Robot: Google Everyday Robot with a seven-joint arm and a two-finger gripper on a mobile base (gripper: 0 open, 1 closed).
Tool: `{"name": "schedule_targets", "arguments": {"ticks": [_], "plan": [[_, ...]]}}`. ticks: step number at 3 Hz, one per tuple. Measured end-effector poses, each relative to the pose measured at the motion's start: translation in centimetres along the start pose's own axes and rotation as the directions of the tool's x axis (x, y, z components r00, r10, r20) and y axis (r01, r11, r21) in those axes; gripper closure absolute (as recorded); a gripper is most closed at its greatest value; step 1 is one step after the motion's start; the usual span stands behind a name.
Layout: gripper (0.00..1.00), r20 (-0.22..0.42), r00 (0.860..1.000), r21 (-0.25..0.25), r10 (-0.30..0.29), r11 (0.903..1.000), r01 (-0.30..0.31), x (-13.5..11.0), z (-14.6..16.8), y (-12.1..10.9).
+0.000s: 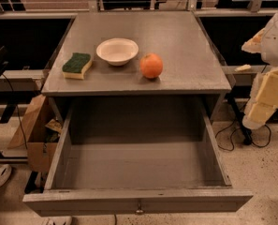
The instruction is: Place orange into top drawer
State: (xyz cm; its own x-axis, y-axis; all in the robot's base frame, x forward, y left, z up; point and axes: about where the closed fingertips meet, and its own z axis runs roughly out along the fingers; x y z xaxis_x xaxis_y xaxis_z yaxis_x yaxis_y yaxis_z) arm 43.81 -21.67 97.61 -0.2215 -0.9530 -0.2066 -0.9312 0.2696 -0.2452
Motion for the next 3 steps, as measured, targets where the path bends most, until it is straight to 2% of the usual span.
{"name": "schedule_targets", "arguments": {"ticks": [1, 2, 3], "plan": [[0.00, 0.000, 1.000, 0.000, 0.000, 1.0000, 0.000, 0.0, 0.0, 0.0], [0.00, 0.077, 0.995, 0.022, 0.057, 0.9980, -0.059, -1.8, 0.7, -1.8], [0.00, 0.191, 0.978, 0.032, 0.081, 0.9956, -0.088, -6.9, 2.1, -5.6]]}}
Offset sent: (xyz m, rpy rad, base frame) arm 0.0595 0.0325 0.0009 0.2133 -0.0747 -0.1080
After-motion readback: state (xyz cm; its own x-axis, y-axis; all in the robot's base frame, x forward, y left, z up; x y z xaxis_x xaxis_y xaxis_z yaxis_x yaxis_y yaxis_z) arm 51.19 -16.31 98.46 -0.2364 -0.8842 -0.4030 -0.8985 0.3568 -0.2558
